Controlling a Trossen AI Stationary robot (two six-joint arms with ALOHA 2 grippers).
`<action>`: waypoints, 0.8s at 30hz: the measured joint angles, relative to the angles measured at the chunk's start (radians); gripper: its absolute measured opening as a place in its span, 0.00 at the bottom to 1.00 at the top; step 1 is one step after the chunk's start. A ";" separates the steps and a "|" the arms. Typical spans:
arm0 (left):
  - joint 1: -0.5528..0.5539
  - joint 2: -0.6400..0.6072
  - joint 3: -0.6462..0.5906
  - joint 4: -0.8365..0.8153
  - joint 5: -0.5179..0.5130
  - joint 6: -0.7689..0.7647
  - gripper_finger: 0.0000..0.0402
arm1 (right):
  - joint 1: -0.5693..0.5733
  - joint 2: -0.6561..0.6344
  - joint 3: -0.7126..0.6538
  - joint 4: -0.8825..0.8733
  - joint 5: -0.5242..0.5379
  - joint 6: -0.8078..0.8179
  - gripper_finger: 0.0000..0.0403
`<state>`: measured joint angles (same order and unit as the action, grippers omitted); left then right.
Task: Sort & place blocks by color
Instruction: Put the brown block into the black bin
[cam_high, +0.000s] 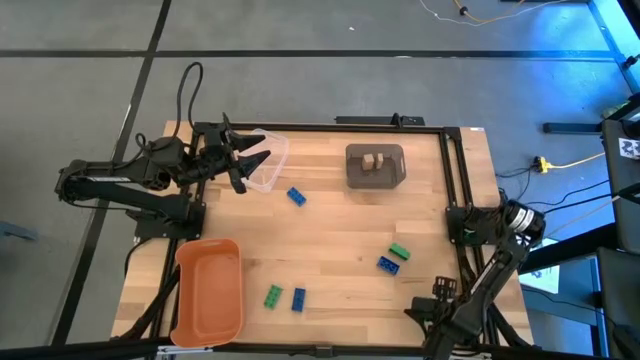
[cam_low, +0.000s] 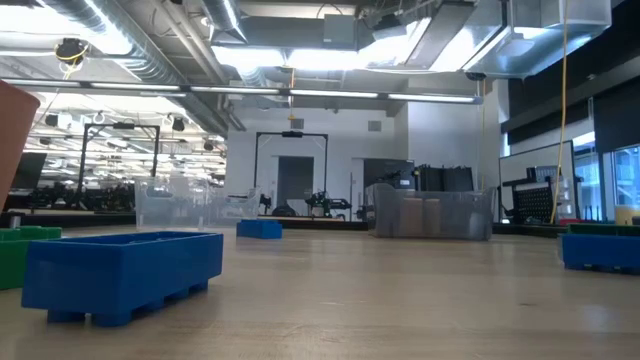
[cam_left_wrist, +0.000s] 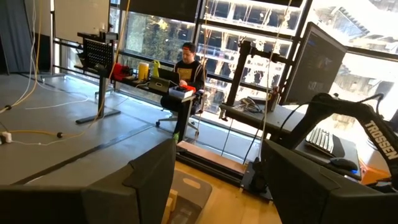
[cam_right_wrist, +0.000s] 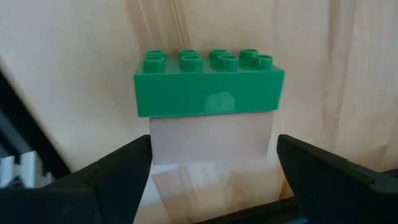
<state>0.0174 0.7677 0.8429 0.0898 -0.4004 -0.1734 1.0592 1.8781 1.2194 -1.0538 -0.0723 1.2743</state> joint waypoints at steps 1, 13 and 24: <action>0.000 0.000 0.000 0.000 0.000 0.000 0.57 | 0.000 0.007 0.000 0.004 0.000 0.000 0.85; 0.000 0.000 0.000 0.000 0.002 0.000 0.57 | -0.008 0.073 0.004 0.056 -0.010 -0.028 0.85; 0.000 0.000 0.000 0.000 0.002 0.000 0.57 | -0.026 0.075 0.003 0.048 -0.033 -0.049 0.71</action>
<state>0.0174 0.7676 0.8429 0.0898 -0.3988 -0.1735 1.0336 1.9527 1.2221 -1.0060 -0.1052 1.2251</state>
